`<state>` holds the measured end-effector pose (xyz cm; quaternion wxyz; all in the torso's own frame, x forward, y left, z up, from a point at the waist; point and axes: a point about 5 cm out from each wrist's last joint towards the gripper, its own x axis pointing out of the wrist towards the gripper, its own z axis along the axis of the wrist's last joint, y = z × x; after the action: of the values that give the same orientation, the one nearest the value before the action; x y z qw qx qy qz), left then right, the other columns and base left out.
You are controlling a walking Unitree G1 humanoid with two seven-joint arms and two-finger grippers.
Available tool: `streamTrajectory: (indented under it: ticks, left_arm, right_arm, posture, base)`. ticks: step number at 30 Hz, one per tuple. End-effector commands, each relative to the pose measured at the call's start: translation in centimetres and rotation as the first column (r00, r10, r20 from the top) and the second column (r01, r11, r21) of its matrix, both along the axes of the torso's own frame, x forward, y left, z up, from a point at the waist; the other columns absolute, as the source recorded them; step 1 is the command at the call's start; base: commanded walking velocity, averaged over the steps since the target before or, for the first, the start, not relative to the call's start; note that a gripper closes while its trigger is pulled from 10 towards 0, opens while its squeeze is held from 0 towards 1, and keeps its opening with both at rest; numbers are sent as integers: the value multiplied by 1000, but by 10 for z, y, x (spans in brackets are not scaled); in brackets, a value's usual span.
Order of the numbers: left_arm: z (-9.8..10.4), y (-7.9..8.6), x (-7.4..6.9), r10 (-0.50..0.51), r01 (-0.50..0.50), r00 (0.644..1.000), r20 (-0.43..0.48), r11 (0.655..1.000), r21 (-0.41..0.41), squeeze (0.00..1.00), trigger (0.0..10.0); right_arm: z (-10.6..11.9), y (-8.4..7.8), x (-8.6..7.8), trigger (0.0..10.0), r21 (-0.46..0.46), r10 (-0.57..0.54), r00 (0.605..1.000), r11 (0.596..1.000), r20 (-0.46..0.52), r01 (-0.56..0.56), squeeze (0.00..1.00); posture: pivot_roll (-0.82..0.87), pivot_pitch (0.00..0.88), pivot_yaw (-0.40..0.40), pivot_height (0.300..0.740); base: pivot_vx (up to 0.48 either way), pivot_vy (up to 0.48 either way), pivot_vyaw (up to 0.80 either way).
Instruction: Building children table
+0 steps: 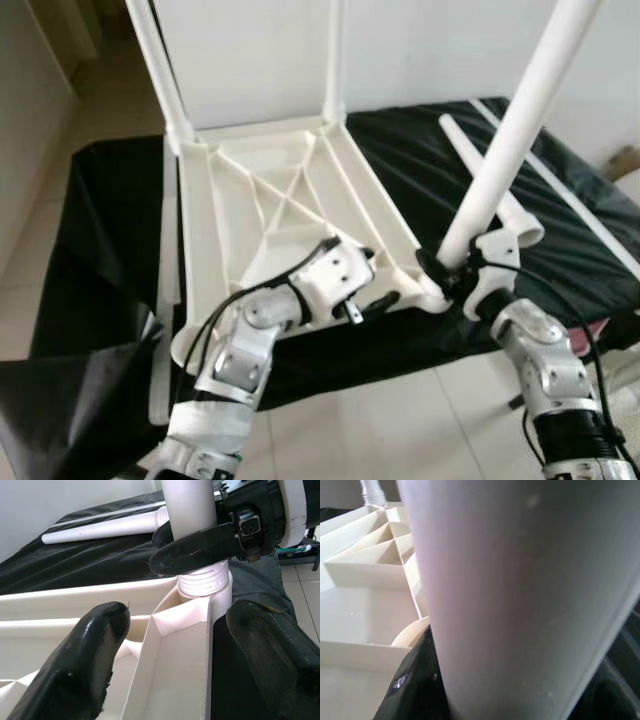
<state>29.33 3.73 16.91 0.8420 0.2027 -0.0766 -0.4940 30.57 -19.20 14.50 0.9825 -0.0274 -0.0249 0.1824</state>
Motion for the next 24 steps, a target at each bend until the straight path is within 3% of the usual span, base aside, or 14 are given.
streamTrajectory:
  ticks: [1, 9, 19, 24]
  left_arm:
    - [1, 4, 2, 97, -97, 995, 23, 995, -37, 0, 10000]
    - [0, 4, 1, 100, -99, 995, 18, 994, -35, 0, 10000]
    - [-2, 3, -1, 102, -101, 995, 13, 994, -37, 0, 10000]
    - [-2, 4, -2, 109, -108, 994, 13, 993, -37, 0, 10000]
  right_arm:
    - [-10, 0, -3, 10000, 16, -24, 999, 1000, -49, 24, 0]
    - [-14, 5, -9, 10000, 49, -165, 985, 985, -56, 167, 0]
    - [-18, 29, -17, 10000, 107, -290, 954, 949, -82, 298, 0]
    - [-24, 42, -23, 10000, 130, -407, 905, 898, -123, 421, 0]
  posture:
    - [-39, 34, -17, 740]
    - [-38, 40, -22, 740]
    - [-33, 50, -28, 740]
    - [-27, 55, -33, 740]
  base:
    - [0, 0, 0]
    - [0, 0, 0]
    - [0, 0, 0]
    - [0, 0, 0]
